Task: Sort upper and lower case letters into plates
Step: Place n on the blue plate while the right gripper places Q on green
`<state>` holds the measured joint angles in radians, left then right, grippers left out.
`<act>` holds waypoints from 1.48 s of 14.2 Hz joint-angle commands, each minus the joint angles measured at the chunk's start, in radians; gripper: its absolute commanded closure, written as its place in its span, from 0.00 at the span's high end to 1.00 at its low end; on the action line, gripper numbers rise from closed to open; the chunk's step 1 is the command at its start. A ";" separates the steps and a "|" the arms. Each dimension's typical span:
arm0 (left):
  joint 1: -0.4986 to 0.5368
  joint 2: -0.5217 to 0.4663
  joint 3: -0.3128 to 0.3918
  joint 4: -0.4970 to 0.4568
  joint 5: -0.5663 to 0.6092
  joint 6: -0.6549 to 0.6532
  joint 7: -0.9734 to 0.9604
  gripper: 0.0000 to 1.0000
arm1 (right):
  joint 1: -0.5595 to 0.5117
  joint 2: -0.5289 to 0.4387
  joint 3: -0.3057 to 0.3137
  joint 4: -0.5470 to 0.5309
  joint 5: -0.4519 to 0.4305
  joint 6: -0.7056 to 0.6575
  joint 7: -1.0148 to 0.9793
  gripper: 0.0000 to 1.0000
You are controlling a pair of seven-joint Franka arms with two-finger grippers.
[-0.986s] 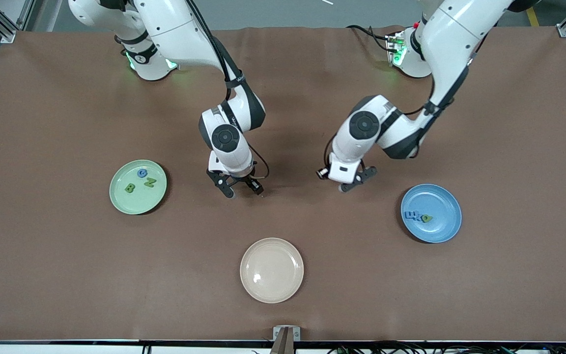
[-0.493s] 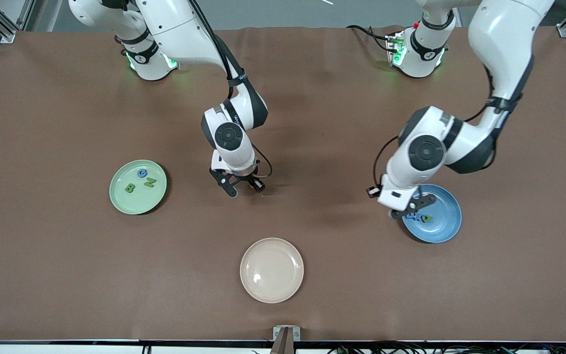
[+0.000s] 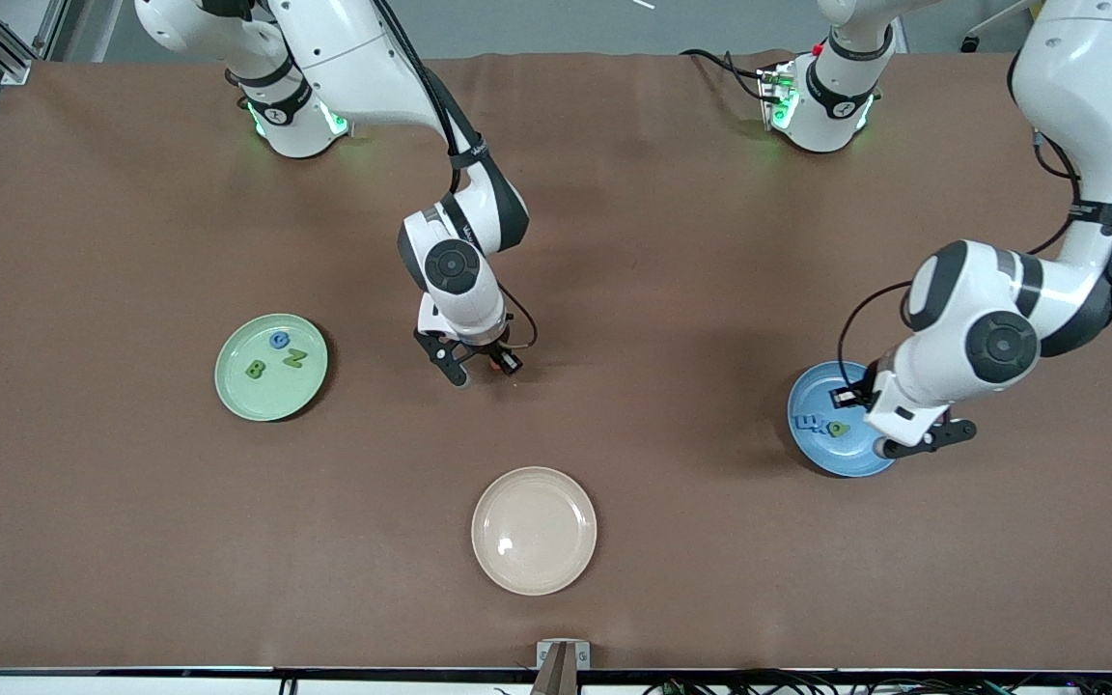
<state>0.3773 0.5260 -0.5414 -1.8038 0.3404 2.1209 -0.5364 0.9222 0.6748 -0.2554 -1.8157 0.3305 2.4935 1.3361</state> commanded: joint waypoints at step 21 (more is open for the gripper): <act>0.037 0.000 -0.029 0.274 0.129 -0.213 0.277 1.00 | -0.104 -0.238 -0.469 -0.183 0.008 -0.329 -1.099 0.00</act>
<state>0.4165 0.5258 -0.5610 -1.5669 0.4670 1.9527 -0.2763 0.8593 0.4678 -0.7158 -1.9533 0.3301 2.1573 0.3404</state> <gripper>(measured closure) 0.000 0.648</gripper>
